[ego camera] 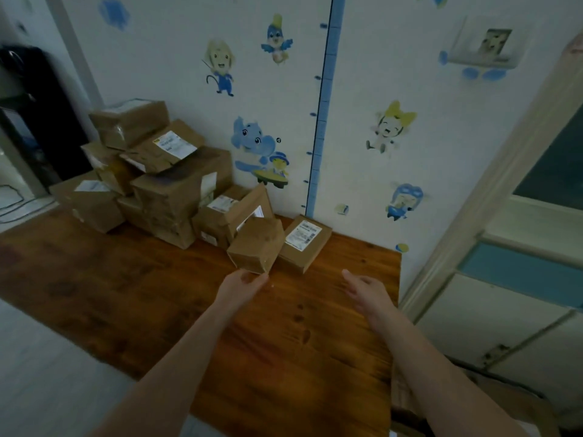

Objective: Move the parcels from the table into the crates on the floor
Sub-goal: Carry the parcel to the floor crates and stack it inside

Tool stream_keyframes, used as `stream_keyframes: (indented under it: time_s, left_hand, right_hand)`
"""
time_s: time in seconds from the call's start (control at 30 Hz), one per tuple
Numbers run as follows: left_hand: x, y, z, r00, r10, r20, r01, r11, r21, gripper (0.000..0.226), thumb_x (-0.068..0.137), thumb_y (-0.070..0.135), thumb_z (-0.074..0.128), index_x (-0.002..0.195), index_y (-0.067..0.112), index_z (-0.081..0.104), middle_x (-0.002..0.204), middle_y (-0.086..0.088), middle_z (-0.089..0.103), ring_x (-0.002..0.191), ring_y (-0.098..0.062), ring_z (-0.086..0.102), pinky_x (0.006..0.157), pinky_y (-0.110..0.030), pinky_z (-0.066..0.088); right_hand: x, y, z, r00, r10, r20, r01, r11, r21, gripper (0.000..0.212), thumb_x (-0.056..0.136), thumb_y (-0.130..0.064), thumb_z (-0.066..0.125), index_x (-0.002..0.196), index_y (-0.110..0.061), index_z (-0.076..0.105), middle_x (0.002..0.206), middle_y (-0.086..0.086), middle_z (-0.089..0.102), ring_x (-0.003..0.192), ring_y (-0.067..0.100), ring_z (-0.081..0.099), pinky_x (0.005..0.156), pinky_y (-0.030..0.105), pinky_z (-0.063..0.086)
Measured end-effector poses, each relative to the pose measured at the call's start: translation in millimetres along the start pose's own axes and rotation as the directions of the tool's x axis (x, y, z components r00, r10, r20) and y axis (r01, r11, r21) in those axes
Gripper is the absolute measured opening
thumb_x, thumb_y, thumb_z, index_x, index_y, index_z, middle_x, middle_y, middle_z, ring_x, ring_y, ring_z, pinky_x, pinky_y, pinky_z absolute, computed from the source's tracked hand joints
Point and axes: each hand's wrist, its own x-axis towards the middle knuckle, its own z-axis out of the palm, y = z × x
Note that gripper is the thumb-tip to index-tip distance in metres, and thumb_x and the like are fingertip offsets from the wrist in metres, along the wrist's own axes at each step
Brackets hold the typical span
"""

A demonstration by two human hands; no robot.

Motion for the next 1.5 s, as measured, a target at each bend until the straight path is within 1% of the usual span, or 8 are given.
stream_keyframes:
  time_s: [0.13, 0.33, 0.6, 0.73, 0.8, 1.1, 1.33, 1.5]
  left_hand:
    - [38.4, -2.9, -13.2, 0.998, -0.052, -0.034, 0.054, 0.998, 0.039, 0.049, 0.094, 0.034, 0.056, 0.131, 0.003, 0.050, 0.133, -0.014, 0.052, 0.120, -0.026, 0.050, 0.095, -0.033, 0.041]
    - [99.5, -3.6, -29.1, 0.991, -0.120, -0.066, 0.124, 0.990, 0.061, 0.046, 0.094, 0.033, 0.057, 0.125, 0.000, 0.053, 0.122, -0.014, 0.057, 0.113, -0.029, 0.053, 0.095, -0.038, 0.043]
    - [164.3, -28.4, -37.7, 0.980, -0.194, -0.049, 0.194, 0.981, -0.005, 0.054, 0.093, 0.034, 0.057, 0.133, 0.001, 0.043, 0.083, 0.007, 0.044, 0.073, -0.007, 0.043, 0.076, -0.029, 0.037]
    - [192.2, -38.9, -41.4, 0.977, -0.212, 0.030, 0.212, 0.977, -0.026, 0.059, 0.094, 0.034, 0.055, 0.139, 0.001, 0.036, 0.131, -0.012, 0.048, 0.119, -0.029, 0.047, 0.085, -0.031, 0.035]
    - [206.3, -43.5, -42.9, 0.976, -0.196, 0.090, 0.198, 0.980, -0.018, 0.059, 0.094, 0.035, 0.055, 0.139, 0.002, 0.036, 0.138, -0.013, 0.045, 0.125, -0.030, 0.043, 0.086, -0.030, 0.035]
    - [230.7, -57.5, -42.2, 0.958, -0.055, 0.281, 0.058, 0.998, -0.002, 0.059, 0.089, 0.046, 0.060, 0.135, 0.011, 0.048, 0.134, -0.005, 0.052, 0.122, -0.025, 0.050, 0.097, -0.033, 0.044]
    - [223.0, -42.9, -33.5, 0.960, -0.053, 0.274, 0.098, 0.983, -0.154, 0.070, 0.078, 0.037, 0.075, 0.133, 0.006, 0.044, 0.127, -0.006, 0.056, 0.114, -0.023, 0.056, 0.092, -0.034, 0.049]
    - [205.3, -29.8, -36.8, 0.965, 0.079, 0.250, -0.040, 0.987, -0.156, 0.054, 0.077, 0.022, 0.077, 0.122, 0.007, 0.051, 0.115, -0.004, 0.062, 0.104, -0.020, 0.060, 0.084, -0.031, 0.051]
  right_hand:
    - [33.6, -10.5, 25.3, 1.000, 0.030, -0.007, -0.030, 0.999, 0.011, 0.060, 0.091, -0.035, 0.060, 0.139, -0.005, 0.040, 0.138, 0.013, 0.048, 0.125, 0.028, 0.048, 0.103, 0.041, 0.038]
    - [79.1, -28.9, 72.2, 0.997, 0.072, 0.029, -0.072, 0.997, -0.012, 0.062, 0.091, -0.036, 0.060, 0.140, -0.005, 0.038, 0.138, 0.014, 0.048, 0.124, 0.029, 0.048, 0.100, 0.040, 0.039]
    - [112.8, -32.4, 131.0, 0.989, 0.112, 0.100, -0.109, 0.994, -0.031, 0.058, 0.092, -0.034, 0.060, 0.141, -0.012, 0.039, 0.141, 0.009, 0.046, 0.126, 0.029, 0.046, 0.101, 0.041, 0.038]
    - [121.2, -28.3, 159.4, 0.987, 0.134, 0.090, -0.132, 0.991, -0.022, 0.063, 0.090, -0.041, 0.060, 0.143, -0.013, 0.038, 0.145, 0.007, 0.041, 0.132, 0.028, 0.040, 0.106, 0.044, 0.034]
    - [123.7, -26.3, 174.9, 0.985, 0.156, 0.073, -0.154, 0.988, -0.035, 0.062, 0.092, -0.043, 0.057, 0.142, -0.011, 0.039, 0.144, 0.005, 0.042, 0.132, 0.027, 0.040, 0.103, 0.042, 0.035]
    - [115.9, -6.6, 217.6, 0.976, 0.212, -0.041, -0.211, 0.977, 0.044, 0.064, 0.096, -0.045, 0.048, 0.146, -0.008, 0.032, 0.147, 0.006, 0.039, 0.134, 0.025, 0.038, 0.107, 0.039, 0.033]
    - [105.1, -8.3, 206.2, 0.970, 0.133, -0.205, -0.100, 0.982, 0.162, 0.055, 0.086, -0.034, 0.067, 0.130, -0.006, 0.051, 0.126, 0.006, 0.059, 0.109, 0.020, 0.056, 0.085, 0.030, 0.050]
    - [86.4, -21.4, 199.2, 0.962, -0.033, -0.270, 0.046, 0.998, 0.039, 0.045, 0.087, -0.021, 0.068, 0.128, -0.008, 0.052, 0.108, -0.001, 0.059, 0.096, 0.013, 0.056, 0.069, 0.017, 0.045]
